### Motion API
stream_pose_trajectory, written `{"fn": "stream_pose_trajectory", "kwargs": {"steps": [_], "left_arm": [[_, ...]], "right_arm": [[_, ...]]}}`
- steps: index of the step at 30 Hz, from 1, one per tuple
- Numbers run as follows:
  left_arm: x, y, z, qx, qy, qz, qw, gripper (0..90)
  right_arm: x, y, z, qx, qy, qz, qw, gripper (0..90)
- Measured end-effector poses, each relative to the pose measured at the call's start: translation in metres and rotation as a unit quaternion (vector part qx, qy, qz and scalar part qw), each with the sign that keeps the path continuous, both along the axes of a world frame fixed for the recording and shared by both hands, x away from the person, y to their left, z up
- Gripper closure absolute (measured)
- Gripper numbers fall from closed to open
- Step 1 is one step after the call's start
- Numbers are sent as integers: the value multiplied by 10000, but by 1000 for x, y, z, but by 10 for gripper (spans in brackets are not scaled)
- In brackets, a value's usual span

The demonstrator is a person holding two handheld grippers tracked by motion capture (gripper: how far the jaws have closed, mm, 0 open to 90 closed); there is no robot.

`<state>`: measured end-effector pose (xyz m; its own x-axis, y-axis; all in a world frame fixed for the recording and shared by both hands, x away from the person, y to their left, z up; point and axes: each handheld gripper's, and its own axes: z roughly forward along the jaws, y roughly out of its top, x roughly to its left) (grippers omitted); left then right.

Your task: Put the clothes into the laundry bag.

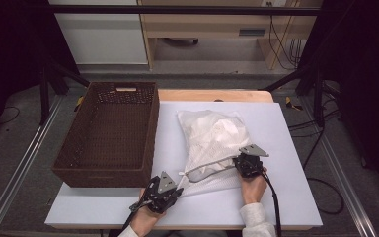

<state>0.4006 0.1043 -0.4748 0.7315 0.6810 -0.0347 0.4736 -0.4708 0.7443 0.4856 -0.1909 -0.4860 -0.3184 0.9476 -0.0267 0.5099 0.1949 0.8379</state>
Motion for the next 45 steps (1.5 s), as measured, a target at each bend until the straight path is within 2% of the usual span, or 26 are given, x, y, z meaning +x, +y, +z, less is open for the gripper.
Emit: {"fn": "stream_pose_trajectory", "kwargs": {"steps": [3,5,7,10,12,15,16,18,22,25,28,30,31,33,35,38,40,44,45], "left_arm": [[1,1,0,-52,-9,38,10000,869],[2,2,0,-161,8,45,9999,862],[1,2,1,-185,-35,26,9998,856],[0,-1,2,-207,-93,10,9997,850],[0,-2,2,-197,-116,-5,9997,848],[0,-3,3,-242,-111,-24,9996,850],[0,-3,4,-248,-107,-30,9996,850],[0,-4,5,-269,-125,-33,9996,852],[0,-4,7,-268,-105,-85,9995,863],[-2,-4,8,-239,-107,-112,9996,869],[-4,-3,9,-215,-118,-111,9996,871],[-3,-1,8,-207,-103,-103,9997,871],[-3,-1,7,-204,-79,-115,9997,871],[-2,-2,4,-186,-61,-100,9998,870],[-2,-2,3,-173,-55,-104,9998,869],[0,-2,3,-231,-16,-79,9997,860],[1,-1,2,-234,-28,-31,9997,832],[3,0,3,-324,-57,60,9994,743],[4,1,4,-350,-61,65,9993,715]], "right_arm": [[-12,0,6,-27,26,236,9997,900],[-22,-2,11,47,-24,449,9990,816],[-32,-3,15,222,-41,620,9978,772],[-42,3,17,224,-129,973,9949,725],[-42,8,15,248,-93,1091,9937,747],[-31,19,10,195,71,1205,9925,857],[-27,22,9,178,117,1213,9924,892],[-20,28,6,228,162,1224,9921,899],[-9,40,4,4,161,1195,9927,900],[0,47,0,-103,108,979,9951,900],[8,52,-1,-367,28,676,9970,900],[12,51,-1,-387,12,502,9980,900],[13,50,-1,-308,27,443,9985,900],[11,48,0,-269,40,448,9986,900],[5,47,3,-268,90,543,9981,880],[-12,37,12,-65,36,784,9969,796],[-29,25,19,-59,-96,820,9966,780],[-61,-5,37,123,-482,699,9963,740],[-65,-10,39,86,-583,616,9964,722]]}}
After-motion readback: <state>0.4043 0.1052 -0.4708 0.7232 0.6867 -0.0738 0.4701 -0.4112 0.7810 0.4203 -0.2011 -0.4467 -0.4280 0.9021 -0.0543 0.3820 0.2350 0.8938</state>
